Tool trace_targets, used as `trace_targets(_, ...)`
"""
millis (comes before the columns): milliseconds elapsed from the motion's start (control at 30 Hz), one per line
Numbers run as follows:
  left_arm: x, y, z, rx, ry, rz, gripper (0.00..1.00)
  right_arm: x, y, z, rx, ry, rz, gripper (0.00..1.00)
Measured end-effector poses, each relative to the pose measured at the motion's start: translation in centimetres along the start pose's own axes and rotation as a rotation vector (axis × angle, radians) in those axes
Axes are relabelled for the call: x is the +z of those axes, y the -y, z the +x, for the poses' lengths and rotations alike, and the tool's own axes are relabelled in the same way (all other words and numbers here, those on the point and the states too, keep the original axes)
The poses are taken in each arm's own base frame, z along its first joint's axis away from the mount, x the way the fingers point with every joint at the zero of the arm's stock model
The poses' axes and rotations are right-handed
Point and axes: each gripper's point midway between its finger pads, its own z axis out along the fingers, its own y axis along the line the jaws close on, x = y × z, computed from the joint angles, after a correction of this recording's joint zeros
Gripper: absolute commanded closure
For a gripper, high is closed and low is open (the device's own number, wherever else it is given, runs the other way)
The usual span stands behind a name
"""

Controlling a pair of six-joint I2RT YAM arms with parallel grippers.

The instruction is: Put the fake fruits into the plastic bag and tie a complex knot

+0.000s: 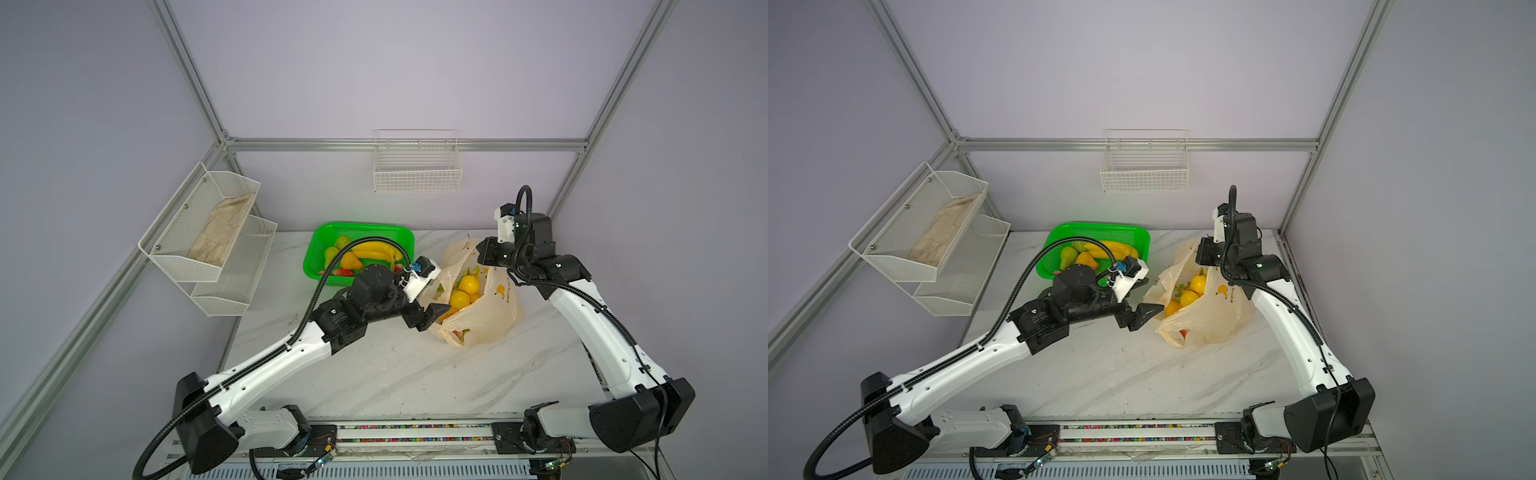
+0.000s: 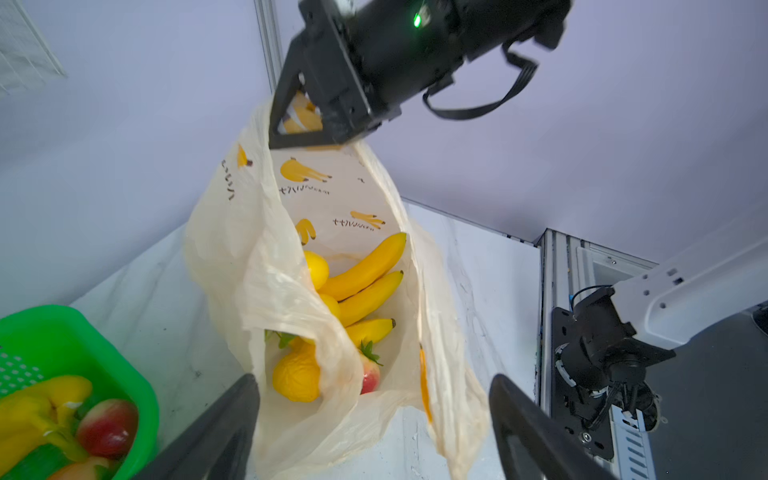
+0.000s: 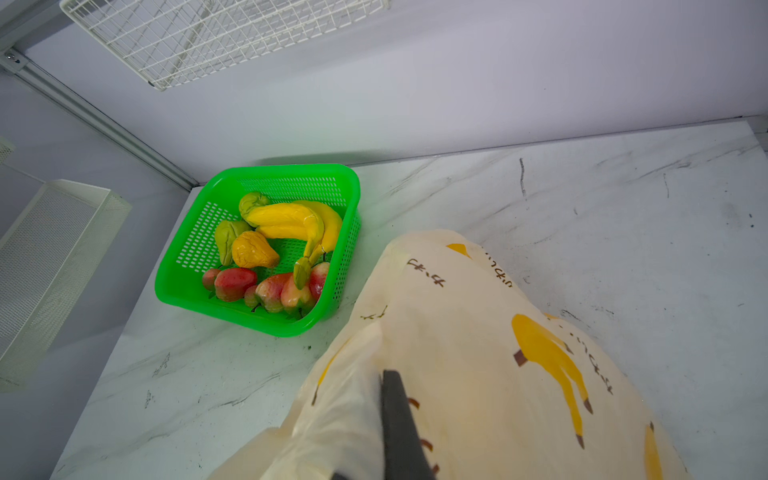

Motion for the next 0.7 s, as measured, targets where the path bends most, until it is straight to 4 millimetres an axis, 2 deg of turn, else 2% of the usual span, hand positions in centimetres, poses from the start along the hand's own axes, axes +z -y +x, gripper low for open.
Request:
trace_targets(133,-2.5,0.4,-1.8,0.021,0.072,-0.015,0.16,0.0,0.0,0.0,0.0,-0.001,-0.002,1.0)
trace_targets(267,-2.2,-1.7,-1.5,0.027,0.061,-0.139,0.16,0.0,-0.1,0.0,-0.001,-0.002,-0.006,1.0)
trace_targets(400,1.0,-4.1,1.9,0.044,-0.061,-0.273,0.19,0.0,-0.2,0.1,-0.001,-0.004,-0.012,1.0)
trace_targets(467,3.5,-4.3,4.4,0.051,-0.15,-0.28,0.18,0.0,-0.2,0.1,-0.001,-0.003,-0.014,1.0)
trace_targets(567,5.9,-4.2,7.0,0.056,-0.235,-0.274,0.16,0.1,-0.2,0.1,-0.001,-0.003,-0.015,1.0)
trace_targets(700,7.8,-4.5,8.0,0.073,-0.279,-0.297,0.18,0.1,-0.2,0.2,-0.001,-0.005,-0.016,1.0)
